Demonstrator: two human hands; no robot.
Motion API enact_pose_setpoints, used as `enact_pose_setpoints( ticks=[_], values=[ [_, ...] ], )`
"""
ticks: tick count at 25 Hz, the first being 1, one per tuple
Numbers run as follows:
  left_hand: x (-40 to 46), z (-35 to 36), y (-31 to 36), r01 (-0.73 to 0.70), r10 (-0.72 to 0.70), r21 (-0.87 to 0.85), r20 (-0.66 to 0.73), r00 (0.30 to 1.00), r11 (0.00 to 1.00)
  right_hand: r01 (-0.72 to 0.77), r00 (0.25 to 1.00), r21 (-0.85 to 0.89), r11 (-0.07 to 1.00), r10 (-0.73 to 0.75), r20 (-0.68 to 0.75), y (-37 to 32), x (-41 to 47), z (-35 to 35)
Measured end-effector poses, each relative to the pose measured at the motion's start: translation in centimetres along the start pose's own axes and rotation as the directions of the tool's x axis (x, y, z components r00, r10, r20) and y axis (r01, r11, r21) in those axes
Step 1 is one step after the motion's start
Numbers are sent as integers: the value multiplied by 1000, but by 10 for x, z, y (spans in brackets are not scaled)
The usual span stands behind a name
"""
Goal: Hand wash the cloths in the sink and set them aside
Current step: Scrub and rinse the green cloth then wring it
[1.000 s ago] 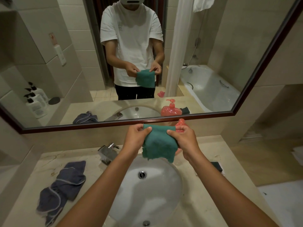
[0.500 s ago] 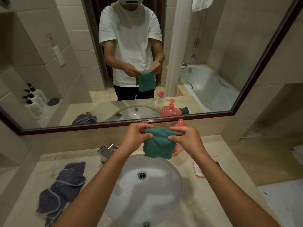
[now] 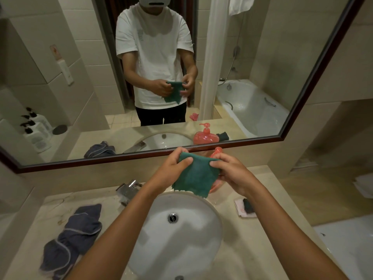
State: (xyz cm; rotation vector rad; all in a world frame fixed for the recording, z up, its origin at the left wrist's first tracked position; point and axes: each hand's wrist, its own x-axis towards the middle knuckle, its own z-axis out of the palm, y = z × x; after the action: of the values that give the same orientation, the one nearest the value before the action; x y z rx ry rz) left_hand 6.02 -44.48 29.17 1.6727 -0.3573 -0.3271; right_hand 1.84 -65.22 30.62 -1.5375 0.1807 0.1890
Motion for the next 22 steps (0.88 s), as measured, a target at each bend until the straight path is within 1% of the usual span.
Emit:
enact_pose_setpoints(
  ticks=[1, 2, 3, 4, 5, 6, 7, 9, 10, 12, 14, 15, 17, 19, 20, 21, 22],
  values=[
    [0, 9, 2, -5, 0, -77, -61, 998, 997, -53, 998, 159, 986, 46, 49, 3, 1, 2],
    [0, 17, 3, 15, -33, -173, -103, 994, 985, -84, 995, 255, 963, 66, 76, 7, 2, 4],
    [0, 24, 2, 71, -101, -283, -92, 991, 956, -92, 995, 294, 951, 74, 73, 12, 5, 7],
    [0, 29, -1, 166, -188, -384, -18, 982, 908, -90, 996, 314, 945, 78, 51, 15, 7, 9],
    [-3, 31, -4, 271, -262, -443, 83, 962, 855, -80, 997, 328, 941, 79, 16, 17, 9, 11],
    [-7, 31, -7, 351, -312, -469, 161, 936, 810, -71, 996, 352, 933, 86, -25, 17, 10, 11],
    [-10, 31, -10, 391, -337, -491, 200, 920, 778, -66, 993, 392, 918, 97, -61, 17, 10, 11],
    [-10, 31, -15, 383, -333, -535, 192, 923, 753, -73, 989, 453, 888, 123, -82, 20, 8, 7],
    [-9, 33, -14, 353, -326, -555, 151, 933, 753, -104, 989, 455, 885, 142, -49, 23, 5, 6],
    [-6, 35, -14, 281, -311, -548, 39, 950, 788, -217, 976, 416, 883, 201, 83, 31, -5, 9],
    [-3, 35, -12, 215, -263, -473, -38, 964, 854, -301, 951, 401, 866, 242, 191, 37, -13, 14],
    [-3, 34, -11, 192, -235, -441, -44, 971, 877, -323, 943, 422, 847, 248, 224, 38, -15, 14],
    [-3, 33, -12, 165, -190, -423, -18, 982, 891, -366, 925, 475, 800, 254, 283, 38, -17, 13],
    [-4, 32, -12, 159, -161, -419, 29, 986, 894, -367, 925, 509, 778, 246, 291, 37, -18, 8],
    [-5, 32, -13, 154, -147, -400, 48, 988, 904, -339, 936, 520, 784, 225, 271, 37, -17, 5],
    [-4, 32, -13, 149, -137, -367, 59, 989, 918, -297, 951, 511, 807, 203, 233, 38, -17, 2],
    [-3, 33, -13, 141, -129, -332, 57, 990, 932, -245, 967, 461, 853, 181, 179, 38, -16, -2]
  ],
)
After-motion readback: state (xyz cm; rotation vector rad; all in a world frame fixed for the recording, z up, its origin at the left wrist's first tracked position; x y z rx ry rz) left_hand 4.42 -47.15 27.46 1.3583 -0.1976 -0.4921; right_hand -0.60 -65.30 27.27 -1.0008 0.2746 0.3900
